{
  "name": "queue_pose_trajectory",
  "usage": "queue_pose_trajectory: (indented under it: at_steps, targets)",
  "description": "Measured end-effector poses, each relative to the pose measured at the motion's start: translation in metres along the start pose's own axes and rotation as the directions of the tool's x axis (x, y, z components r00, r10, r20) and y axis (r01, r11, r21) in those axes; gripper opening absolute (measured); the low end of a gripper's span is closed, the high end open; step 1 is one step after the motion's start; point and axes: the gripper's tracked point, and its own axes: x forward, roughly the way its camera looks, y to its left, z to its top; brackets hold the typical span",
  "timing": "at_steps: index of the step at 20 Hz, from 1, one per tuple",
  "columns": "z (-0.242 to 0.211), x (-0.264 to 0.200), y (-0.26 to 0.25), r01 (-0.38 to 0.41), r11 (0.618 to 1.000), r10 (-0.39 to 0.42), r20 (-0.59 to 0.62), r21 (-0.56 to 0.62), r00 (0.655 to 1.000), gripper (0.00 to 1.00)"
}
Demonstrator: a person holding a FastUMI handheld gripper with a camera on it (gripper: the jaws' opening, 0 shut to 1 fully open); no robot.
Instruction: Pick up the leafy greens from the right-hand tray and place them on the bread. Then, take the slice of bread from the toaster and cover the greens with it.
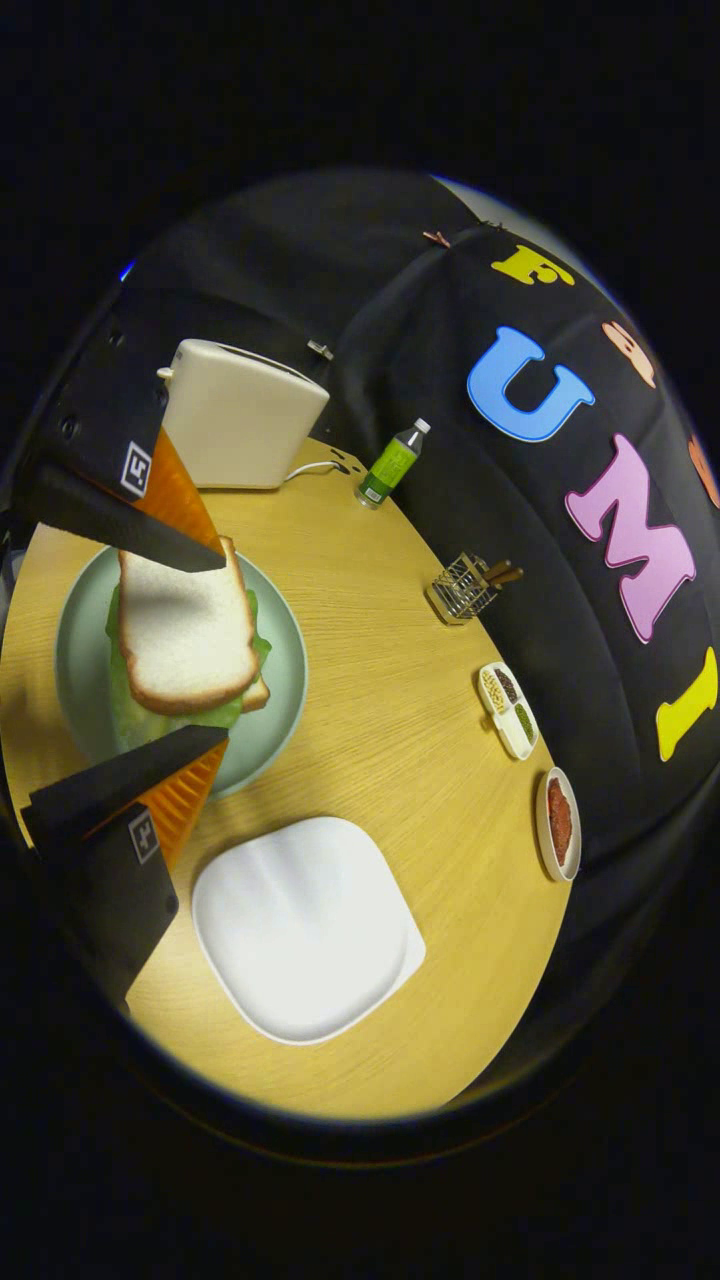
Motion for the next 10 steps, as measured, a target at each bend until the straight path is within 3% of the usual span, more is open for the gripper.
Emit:
queue_pose_trajectory:
  at_steps: [5,10]
  targets:
    - [0.027,-0.02,-0.006,0.021,0.997,-0.018,0.055,-0.068,0.998,0.99]
    - [0.049,-0.053,0.0,0.044,0.972,-0.014,0.127,-0.232,0.992,0.99]
